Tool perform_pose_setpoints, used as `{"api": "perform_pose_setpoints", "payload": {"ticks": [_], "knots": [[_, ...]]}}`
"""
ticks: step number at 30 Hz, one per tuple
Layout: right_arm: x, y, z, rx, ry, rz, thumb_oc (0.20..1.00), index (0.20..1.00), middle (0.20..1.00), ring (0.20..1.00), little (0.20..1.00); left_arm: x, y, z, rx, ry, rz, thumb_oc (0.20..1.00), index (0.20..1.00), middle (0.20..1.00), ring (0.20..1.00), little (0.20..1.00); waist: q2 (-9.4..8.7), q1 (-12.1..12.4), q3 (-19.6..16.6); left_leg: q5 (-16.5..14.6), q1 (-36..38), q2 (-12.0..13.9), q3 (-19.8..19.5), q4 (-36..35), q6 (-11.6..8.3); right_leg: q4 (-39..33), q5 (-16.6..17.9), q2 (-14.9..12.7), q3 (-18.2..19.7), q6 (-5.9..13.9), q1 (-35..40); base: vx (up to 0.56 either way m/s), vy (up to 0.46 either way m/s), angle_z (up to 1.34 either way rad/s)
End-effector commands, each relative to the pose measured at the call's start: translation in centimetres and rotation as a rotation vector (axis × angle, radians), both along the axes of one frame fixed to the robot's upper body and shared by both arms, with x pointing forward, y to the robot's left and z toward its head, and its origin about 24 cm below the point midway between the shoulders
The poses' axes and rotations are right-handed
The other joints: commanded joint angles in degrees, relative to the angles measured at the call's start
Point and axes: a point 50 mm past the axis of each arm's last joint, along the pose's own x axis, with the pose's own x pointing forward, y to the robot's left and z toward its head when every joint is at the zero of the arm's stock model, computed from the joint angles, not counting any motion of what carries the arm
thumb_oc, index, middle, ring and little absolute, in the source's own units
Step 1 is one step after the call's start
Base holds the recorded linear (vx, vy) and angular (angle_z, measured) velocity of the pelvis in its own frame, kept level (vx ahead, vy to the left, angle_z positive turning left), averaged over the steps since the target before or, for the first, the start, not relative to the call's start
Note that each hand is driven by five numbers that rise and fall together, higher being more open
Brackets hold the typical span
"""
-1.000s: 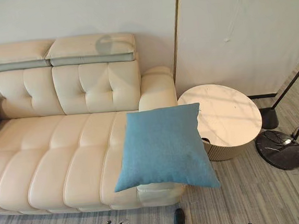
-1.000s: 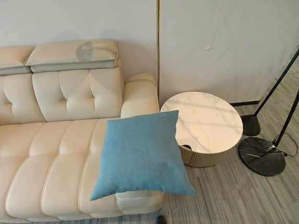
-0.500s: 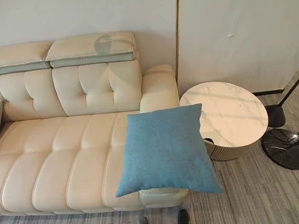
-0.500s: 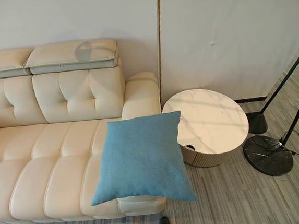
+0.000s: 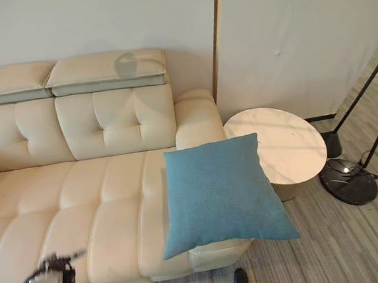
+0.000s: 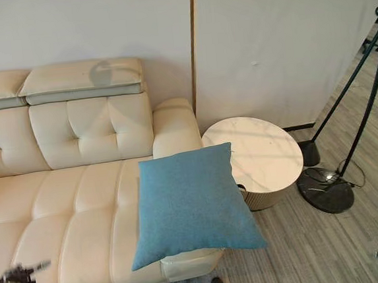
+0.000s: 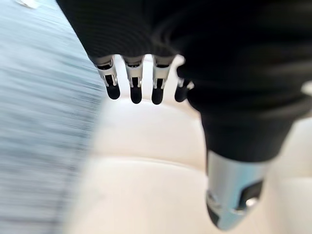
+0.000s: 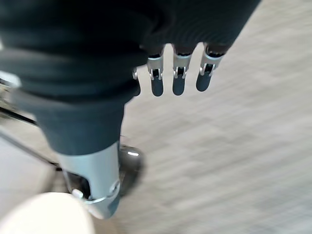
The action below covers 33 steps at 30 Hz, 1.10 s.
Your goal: Pick up all the scattered cushions and arrange them neatly on the sofa.
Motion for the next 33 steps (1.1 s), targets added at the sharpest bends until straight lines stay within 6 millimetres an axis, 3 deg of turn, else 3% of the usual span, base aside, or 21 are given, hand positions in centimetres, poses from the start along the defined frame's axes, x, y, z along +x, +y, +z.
{"api": "perform_pose_setpoints", "payload": {"ticks": [1, 3, 5, 9, 13, 14, 16, 19, 20, 23, 25, 26, 27, 28, 29, 30, 31, 32, 33], "knots": [[5.3, 2.3, 1.1, -0.035, -0.081, 0.164, 1.0, 1.0, 1.0, 1.0, 1.0, 2.6, -2.9, -0.6, -0.134, -0.138, 0.043, 1.0, 1.0, 1.0, 1.0, 1.0, 1.37, 0.1, 1.1, -3.9, 0.5, 0.7, -1.0, -0.3, -3.13, 0.0, -5.6, -0.8, 0.7, 4.93, 2.6, 0.02, 0.056, -0.17], [7.8, 4.6, 0.9, -0.01, -0.142, 0.244, 1.0, 1.0, 1.0, 1.0, 1.0, 3.9, -4.6, -0.8, -0.19, -0.19, 0.037, 1.0, 1.0, 1.0, 1.0, 1.0, 1.5, -0.1, 1.2, -3.8, 0.3, 0.7, -0.6, -0.3, -2.96, 0.0, -5.4, -0.9, 1.0, 4.93, 2.2, 0.01, 0.045, -0.2], [11.1, 8.5, 0.5, 0.034, -0.222, 0.355, 1.0, 1.0, 1.0, 1.0, 1.0, 5.7, -6.9, -0.7, -0.254, -0.254, 0.02, 1.0, 1.0, 1.0, 1.0, 1.0, 1.7, -0.3, 2.0, -3.8, 0.0, 0.6, -0.4, -0.3, -2.8, 0.0, -5.2, -1.0, 1.2, 4.83, 1.7, -0.03, 0.033, -0.09], [15.4, 16.3, -0.3, 0.159, -0.322, 0.489, 1.0, 1.0, 1.0, 1.0, 1.0, 8.3, -10.5, -0.6, -0.34, -0.3, 0.01, 1.0, 1.0, 1.0, 1.0, 1.0, 1.98, -0.6, 4.3, -3.0, -2.3, 0.8, -0.3, -0.3, -2.54, 0.0, -4.5, -1.0, 1.5, 4.48, -1.0, -0.08, 0.004, -0.02], [19.3, 23.1, 1.6, 0.219, -0.416, 0.635, 1.0, 1.0, 1.0, 1.0, 1.0, 10.8, -12.1, 0.9, -0.34, -0.32, -0.012, 1.0, 1.0, 1.0, 1.0, 1.0, 1.86, -0.7, 7.2, -1.2, -6.3, 0.9, 0.2, -0.3, -2.39, 0.0, -3.1, -0.8, 2.2, 3.92, -5.4, -0.12, -0.016, -0.08], [19.4, 23.1, 1.7, 0.218, -0.417, 0.636, 1.0, 1.0, 1.0, 1.0, 1.0, 10.8, -12.1, 0.9, -0.34, -0.322, -0.012, 1.0, 1.0, 1.0, 1.0, 1.0, 1.84, -0.8, 7.2, -1.2, -6.5, 0.9, 0.2, -0.3, -2.38, 0.0, -3.0, -0.8, 2.3, 3.91, -5.6, -0.13, -0.037, -0.07], [22.5, 28.5, 5.5, 0.24, -0.54, 0.75, 1.0, 1.0, 1.0, 1.0, 1.0, 14.1, -13.9, 4.0, -0.338, -0.409, -0.048, 1.0, 1.0, 1.0, 1.0, 1.0, 0.87, -0.4, 10.6, -0.1, -12.8, 0.9, -0.1, 2.5, -2.33, 2.1, -2.1, -1.0, 2.6, 3.36, -11.3, -0.19, -0.072, -0.05], [23.1, 30.2, 6.6, 0.258, -0.59, 0.777, 1.0, 1.0, 1.0, 1.0, 1.0, 15.1, -14.7, 4.9, -0.355, -0.444, -0.057, 1.0, 1.0, 1.0, 1.0, 1.0, 0.56, -0.4, 11.0, -0.3, -15.6, 0.9, -0.4, 4.4, -2.36, 3.2, -2.0, -1.1, 2.4, 3.28, -13.5, -0.09, -0.056, -0.01], [23.9, 32.5, 8.9, 0.259, -0.661, 0.839, 1.0, 1.0, 1.0, 1.0, 1.0, 16.7, -16.3, 6.7, -0.361, -0.501, -0.103, 1.0, 1.0, 1.0, 1.0, 1.0, 0.06, -0.4, 11.8, -0.2, -19.2, 0.8, -0.9, 6.3, -2.4, 4.7, -1.9, -1.2, 2.2, 3.05, -16.4, -0.06, -0.046, 0.03], [24.1, 34.9, 11.7, 0.295, -0.801, 0.897, 1.0, 1.0, 1.0, 1.0, 1.0, 18.2, -19.2, 8.7, -0.378, -0.58, -0.203, 1.0, 1.0, 1.0, 1.0, 1.0, -0.14, -0.7, 13.0, 0.1, -22.1, 0.7, -1.5, 7.1, -2.5, 5.9, -2.0, -1.2, 1.6, 2.93, -19.0, -0.03, -0.028, 0.09], [23.9, 35.6, 12.3, 0.305, -0.834, 0.923, 1.0, 1.0, 1.0, 1.0, 1.0, 18.6, -20.2, 9.3, -0.393, -0.607, -0.241, 1.0, 1.0, 1.0, 1.0, 1.0, -0.26, -0.8, 13.2, 0.4, -22.9, 0.7, -1.5, 7.3, -2.46, 6.0, -1.9, -1.2, 1.6, 2.87, -19.8, -0.01, -0.011, 0.09], [23.4, 36.4, 13.1, 0.336, -0.892, 0.961, 1.0, 1.0, 1.0, 1.0, 1.0, 18.9, -22.1, 10.2, -0.445, -0.663, -0.292, 0.558, 0.558, 0.558, 0.558, 0.558, -0.39, -0.8, 13.9, 0.4, -24.0, 0.7, -1.8, 7.8, -2.42, 6.6, -2.1, -1.3, 1.4, 2.76, -20.7, 0.0, 0.0, 0.0], [22.8, 37.0, 13.4, 0.366, -0.934, 0.986, 1.0, 1.0, 1.0, 1.0, 1.0, 18.8, -23.7, 10.6, -0.508, -0.699, -0.328, 0.288, 0.288, 0.288, 0.288, 0.288, -0.4, -1.0, 14.7, 0.2, -24.3, 0.8, -1.9, 8.3, -2.36, 7.1, -2.3, -1.4, 1.2, 2.72, -21.0, 0.0, 0.0, 0.0], [22.0, 37.1, 13.2, 0.418, -0.965, 0.995, 1.0, 1.0, 1.0, 1.0, 1.0, 18.5, -25.8, 11.0, -0.6, -0.735, -0.362, 0.2, 0.2, 0.2, 0.2, 0.2, -0.49, -1.1, 15.8, 0.1, -25.0, 0.7, -2.1, 8.7, -2.19, 7.6, -2.6, -1.4, 1.0, 2.62, -21.6, -0.02, -0.007, 0.05], [21.9, 37.1, 13.2, 0.419, -0.964, 0.994, 1.0, 1.0, 1.0, 1.0, 1.0, 18.5, -25.8, 11.0, -0.6, -0.735, -0.362, 0.2, 0.2, 0.2, 0.2, 0.2, -0.51, -1.1, 15.5, 0.3, -25.2, 0.6, -2.1, 8.7, -2.16, 7.5, -2.5, -1.5, 1.0, 2.61, -21.9, -0.02, -0.004, 0.07], [21.4, 37.0, 12.9, 0.456, -0.985, 0.993, 0.906, 0.906, 0.906, 0.906, 0.906, 18.2, -27.0, 11.1, -0.668, -0.758, -0.379, 0.2, 0.2, 0.2, 0.2, 0.2, -0.49, -1.2, 16.3, 0.1, -25.2, 0.6, -2.3, 8.8, -2.09, 7.8, -2.7, -1.5, 0.8, 2.6, -22.0, 0.0, 0.0, 0.1], [20.9, 36.6, 12.3, 0.485, -0.992, 0.974, 0.42, 0.42, 0.42, 0.42, 0.42, 17.8, -27.7, 11.2, -0.704, -0.771, -0.388, 0.2, 0.2, 0.2, 0.2, 0.2, -0.37, -1.1, 16.7, 0.1, -25.3, 0.6, -2.4, 8.8, -2.02, 8.0, -2.8, -1.6, 0.6, 2.56, -22.1, 0.0, 0.005, 0.1], [20.5, 36.4, 11.7, 0.539, -0.996, 0.948, 0.2, 0.2, 0.2, 0.2, 0.2, 17.4, -28.6, 11.1, -0.755, -0.778, -0.391, 0.2, 0.2, 0.2, 0.2, 0.2, -0.28, -1.0, 17.0, 0.2, -25.3, 0.5, -2.4, 8.7, -1.97, 8.1, -2.9, -1.7, 0.4, 2.56, -22.1, 0.0, 0.007, 0.15], [20.2, 36.4, 11.3, 0.561, -0.995, 0.942, 0.2, 0.2, 0.2, 0.2, 0.2, 17.1, -29.1, 10.9, -0.782, -0.776, -0.395, 0.2, 0.2, 0.2, 0.2, 0.2, -0.26, -0.9, 17.1, 0.2, -25.3, 0.4, -2.5, 8.6, -1.92, 8.0, -2.8, -1.8, 0.4, 2.54, -22.0, 0.0, 0.012, 0.13]]}}
